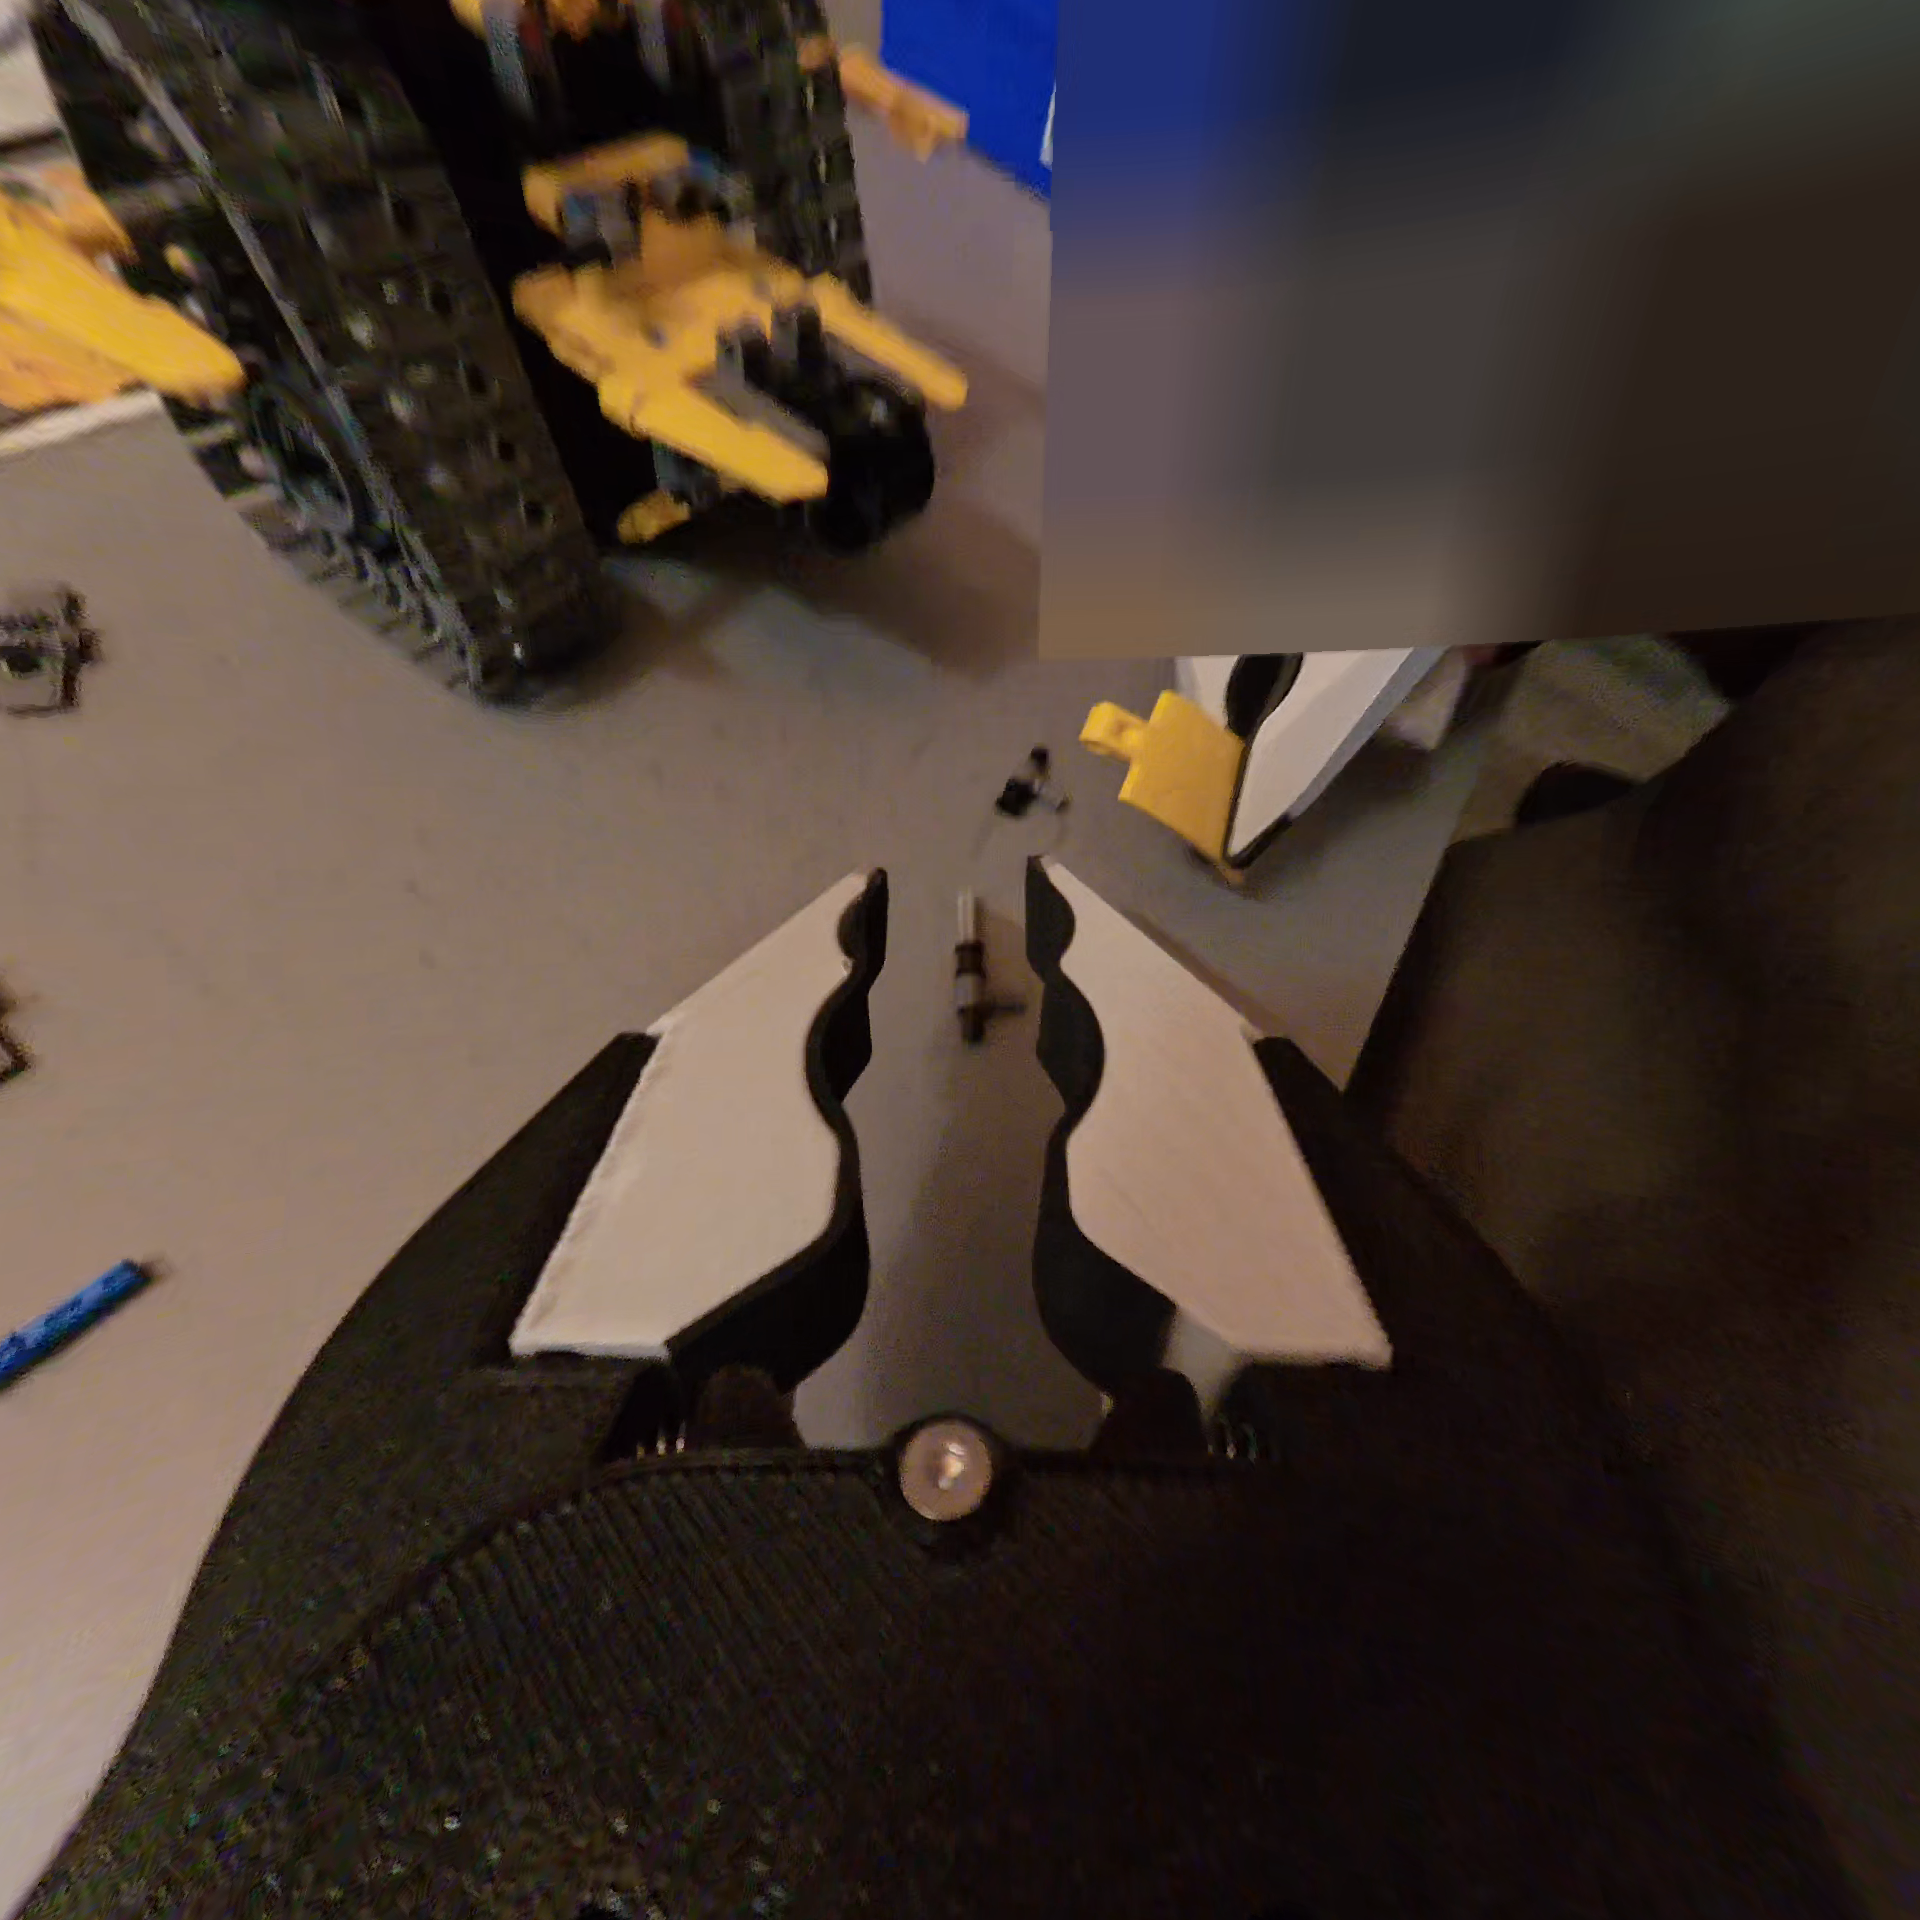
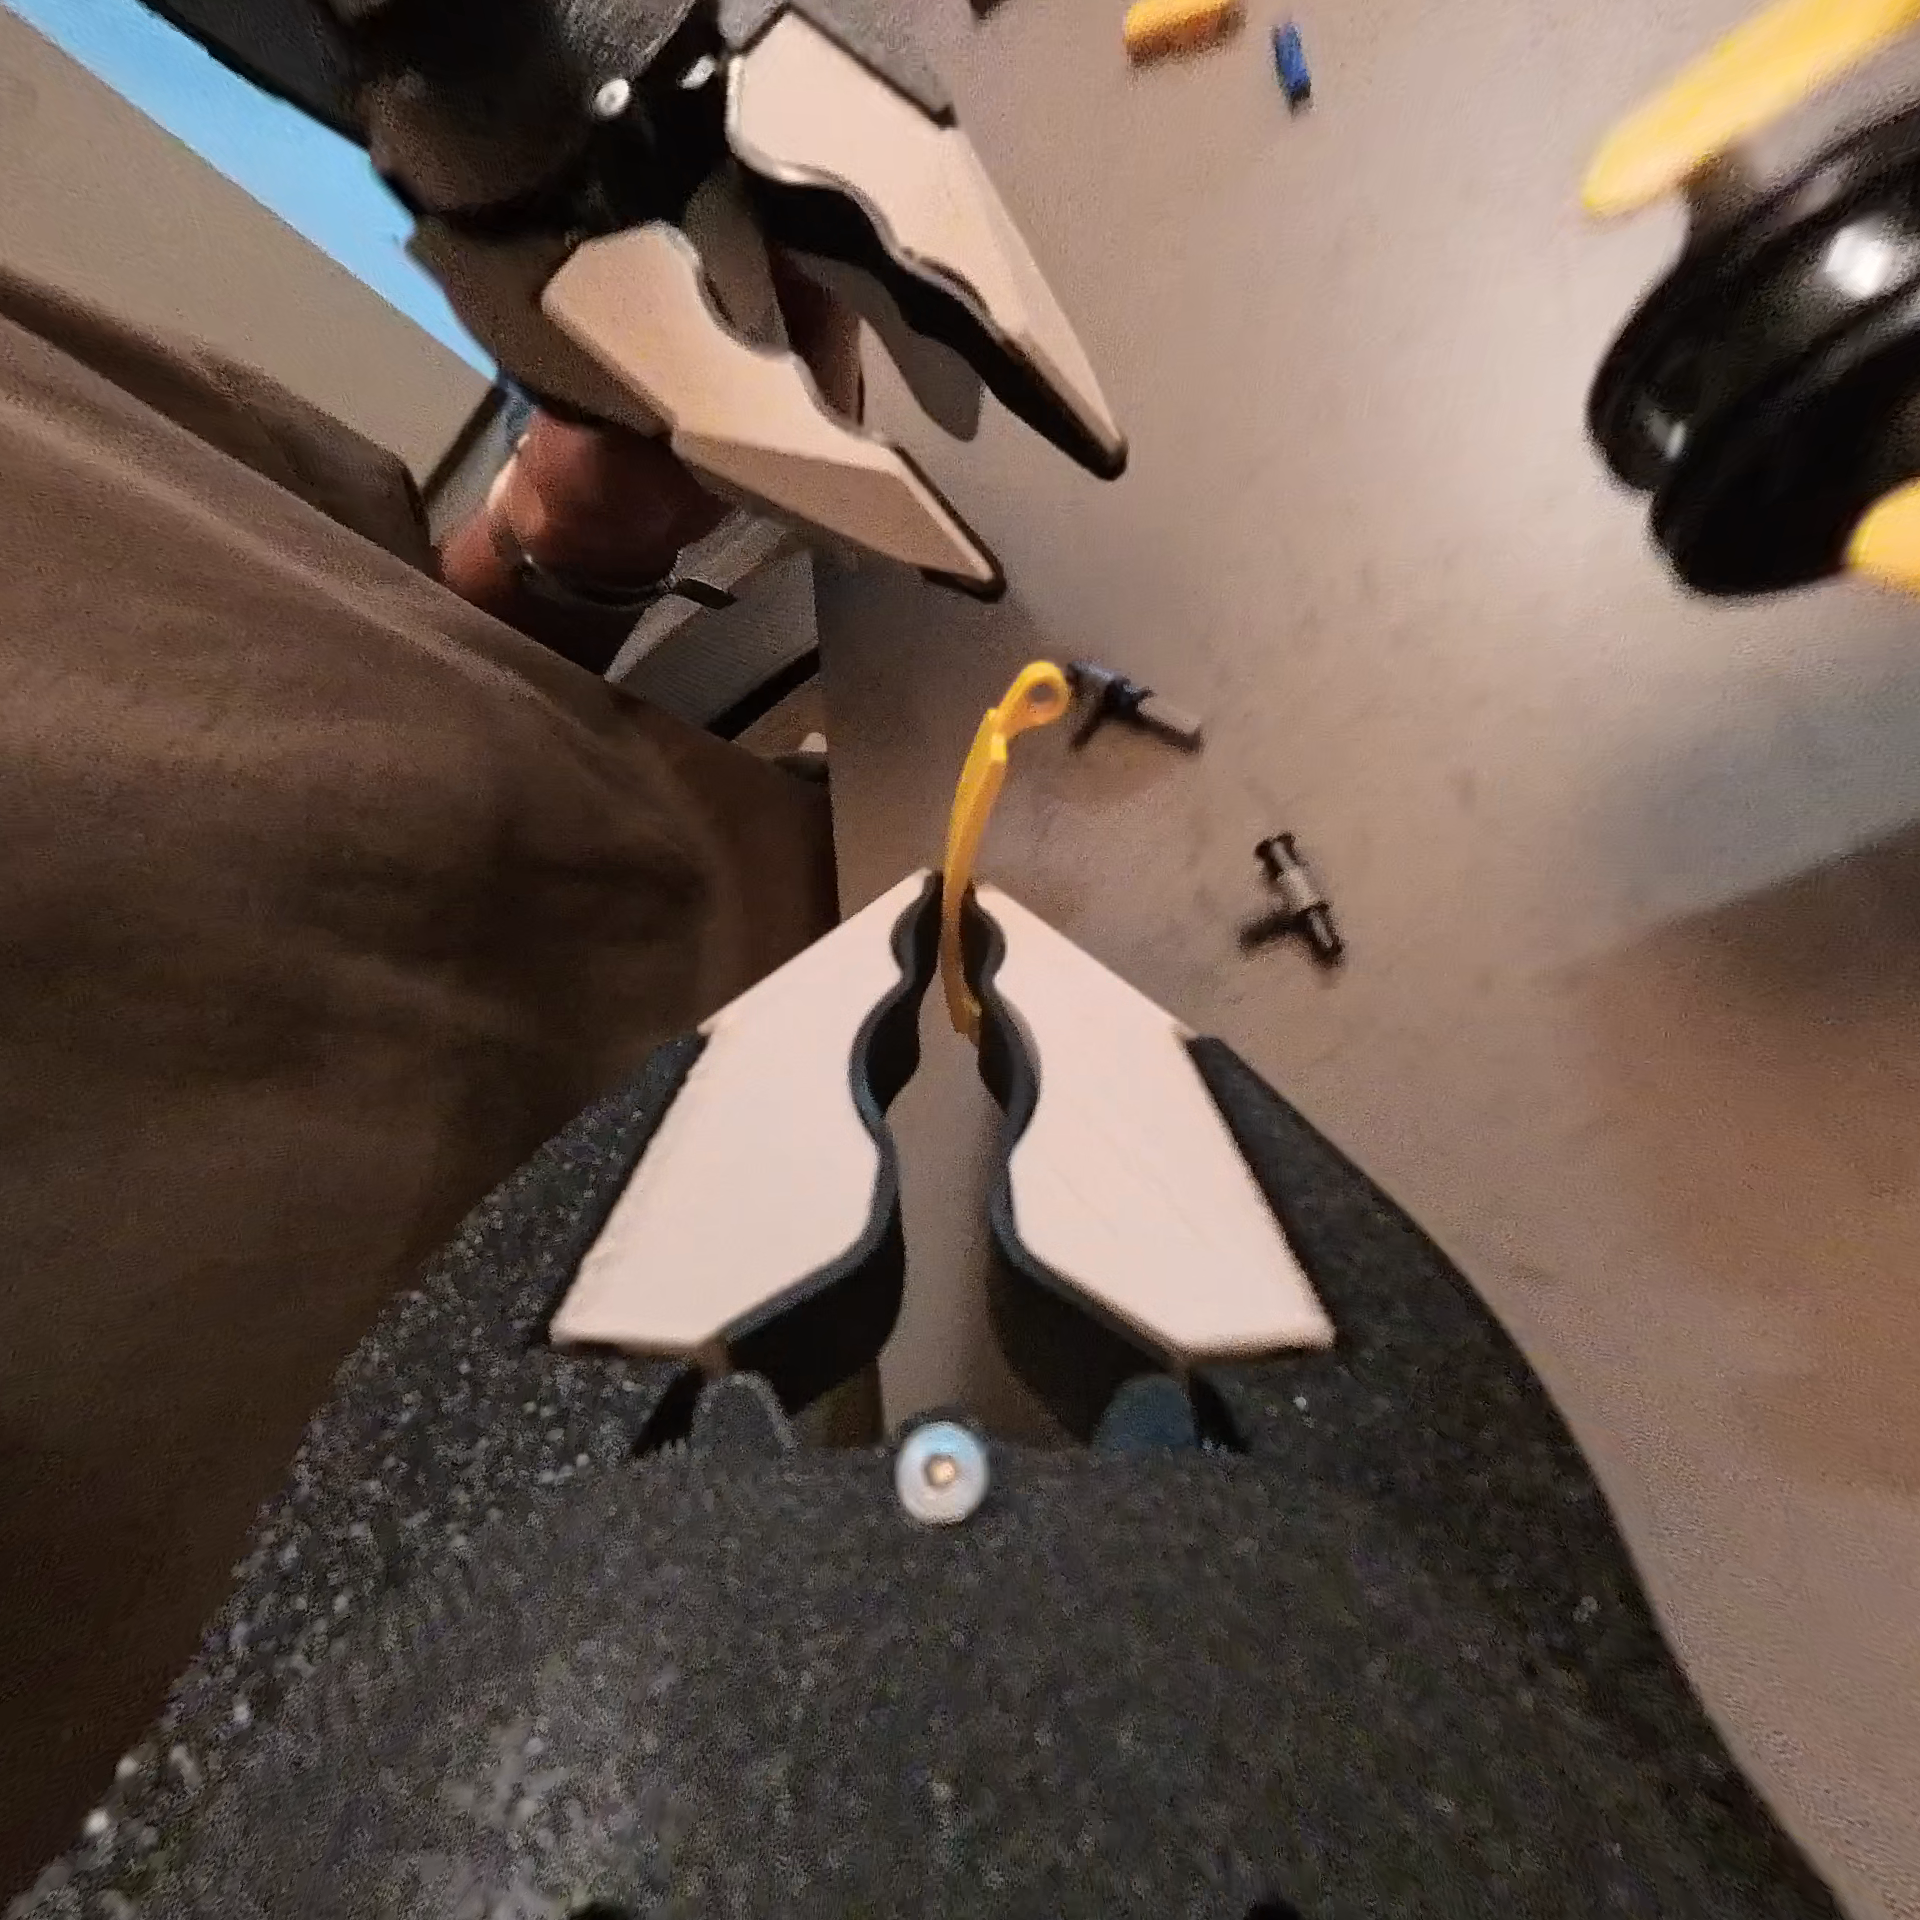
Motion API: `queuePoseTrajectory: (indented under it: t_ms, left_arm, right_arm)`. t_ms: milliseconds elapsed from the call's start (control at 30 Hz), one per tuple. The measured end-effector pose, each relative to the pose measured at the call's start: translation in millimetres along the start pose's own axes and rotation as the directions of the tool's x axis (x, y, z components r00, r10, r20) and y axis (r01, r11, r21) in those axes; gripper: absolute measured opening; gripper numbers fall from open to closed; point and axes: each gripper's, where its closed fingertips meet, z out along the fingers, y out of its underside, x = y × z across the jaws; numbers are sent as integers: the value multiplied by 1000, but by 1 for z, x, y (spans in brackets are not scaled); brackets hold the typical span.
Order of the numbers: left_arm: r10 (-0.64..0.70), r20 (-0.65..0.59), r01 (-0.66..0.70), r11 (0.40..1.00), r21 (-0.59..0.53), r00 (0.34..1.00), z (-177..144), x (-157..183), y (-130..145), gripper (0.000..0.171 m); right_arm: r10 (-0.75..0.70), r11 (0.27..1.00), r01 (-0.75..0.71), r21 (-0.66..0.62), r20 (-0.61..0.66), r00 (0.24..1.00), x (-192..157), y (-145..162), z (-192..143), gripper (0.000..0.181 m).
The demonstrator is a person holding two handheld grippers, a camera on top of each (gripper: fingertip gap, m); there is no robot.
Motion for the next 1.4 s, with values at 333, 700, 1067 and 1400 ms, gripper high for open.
queuePoseTrajectory:
  t_ms: [333,700,1067,1400]
  left_arm:
    - [94,48,-86,986,-145,994,12,3,24,24]
    - [84,32,-76,976,-203,996,16,4,33,26]
    - [82,25,-74,973,-220,996,17,4,36,25]
    - [94,36,-83,967,-241,995,18,4,39,8]
  right_arm:
    - [99,995,-102,-15,-119,988,22,13,11,7]
    - [67,996,-52,70,-224,972,31,6,-1,27]
    - [165,977,-124,172,-243,956,43,6,-16,12]
    - [269,948,-241,208,-116,956,36,4,-11,2]
